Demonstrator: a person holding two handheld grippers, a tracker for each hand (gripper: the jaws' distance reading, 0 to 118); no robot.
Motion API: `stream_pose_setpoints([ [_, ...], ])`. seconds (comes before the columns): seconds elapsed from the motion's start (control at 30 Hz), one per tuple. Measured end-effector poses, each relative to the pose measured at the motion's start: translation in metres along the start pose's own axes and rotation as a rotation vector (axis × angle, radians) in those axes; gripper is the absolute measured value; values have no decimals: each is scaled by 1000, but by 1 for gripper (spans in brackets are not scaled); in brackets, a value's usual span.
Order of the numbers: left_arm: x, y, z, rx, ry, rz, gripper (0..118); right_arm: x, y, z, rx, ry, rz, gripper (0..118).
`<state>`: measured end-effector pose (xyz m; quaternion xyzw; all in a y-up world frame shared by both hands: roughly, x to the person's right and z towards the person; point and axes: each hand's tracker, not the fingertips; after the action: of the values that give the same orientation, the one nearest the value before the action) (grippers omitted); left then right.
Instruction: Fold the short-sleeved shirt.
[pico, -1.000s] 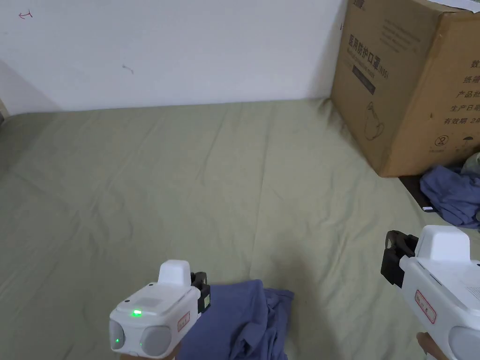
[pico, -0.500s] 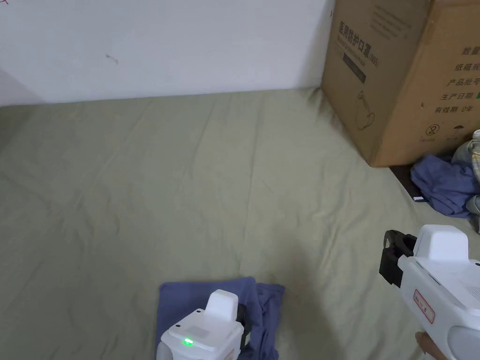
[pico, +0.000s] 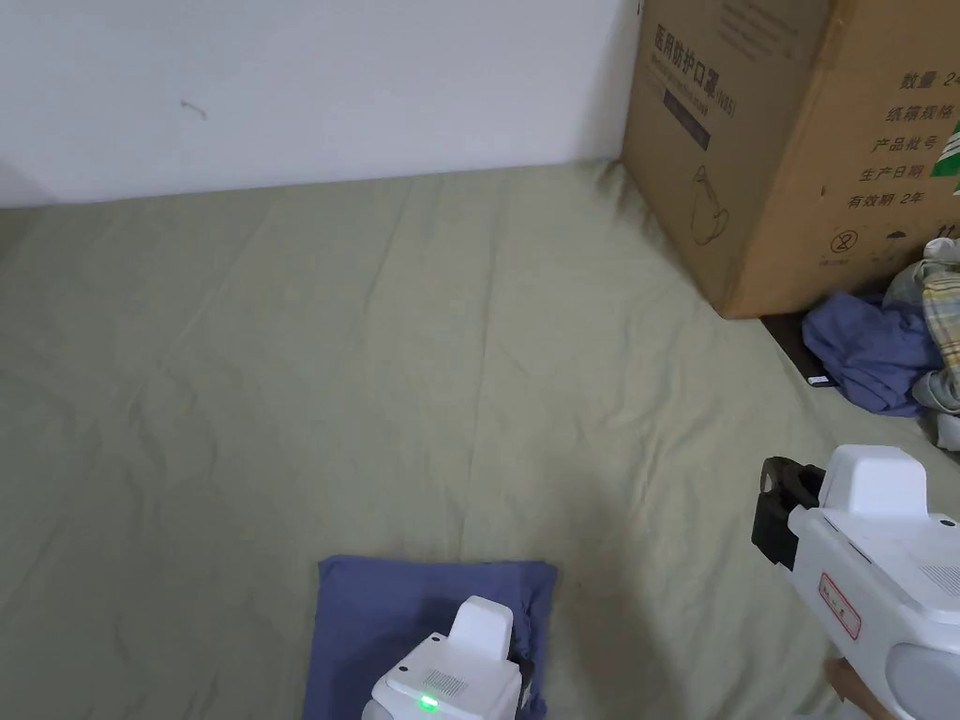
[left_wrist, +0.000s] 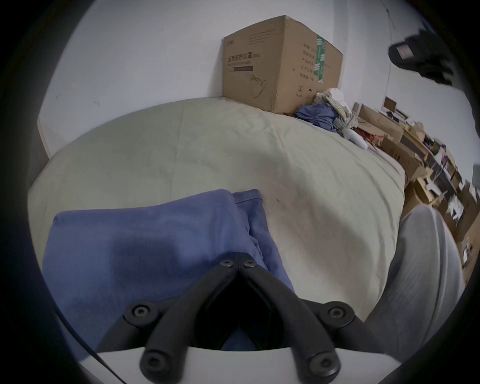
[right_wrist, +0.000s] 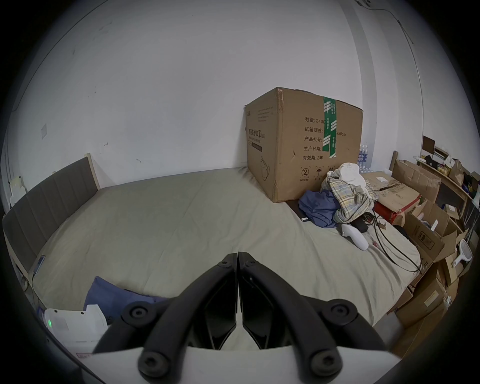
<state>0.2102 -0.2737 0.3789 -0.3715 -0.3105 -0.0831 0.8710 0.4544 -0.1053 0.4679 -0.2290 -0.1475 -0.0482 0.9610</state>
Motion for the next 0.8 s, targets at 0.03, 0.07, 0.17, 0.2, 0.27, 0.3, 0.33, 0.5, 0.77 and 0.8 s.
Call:
stream_pose_setpoints([
  [0.03,-4,2,2,2,-8,17,0,-1,1,1,1,2,1,0],
  [0.07,-6,7,8,17,-7,33,0,-3,2,2,3,6,2,0],
  [0.17,-11,21,33,136,1,59,0,-9,8,8,19,18,5,0],
  [0.2,-14,28,41,159,-1,66,0,-11,10,9,28,24,5,0],
  [0.27,-20,42,61,224,4,67,0,-16,14,13,41,34,9,0],
  [0.3,-24,48,70,256,20,65,0,-18,16,14,49,39,11,0],
  [0.33,-28,56,81,290,25,66,0,-21,18,16,57,45,12,0],
  [0.5,-55,85,129,414,99,63,0,-36,28,26,97,76,20,0],
  [0.77,-114,108,194,566,274,91,0,-62,39,36,173,118,41,0],
  [0.8,-121,108,200,582,288,94,0,-65,40,37,182,120,43,0],
])
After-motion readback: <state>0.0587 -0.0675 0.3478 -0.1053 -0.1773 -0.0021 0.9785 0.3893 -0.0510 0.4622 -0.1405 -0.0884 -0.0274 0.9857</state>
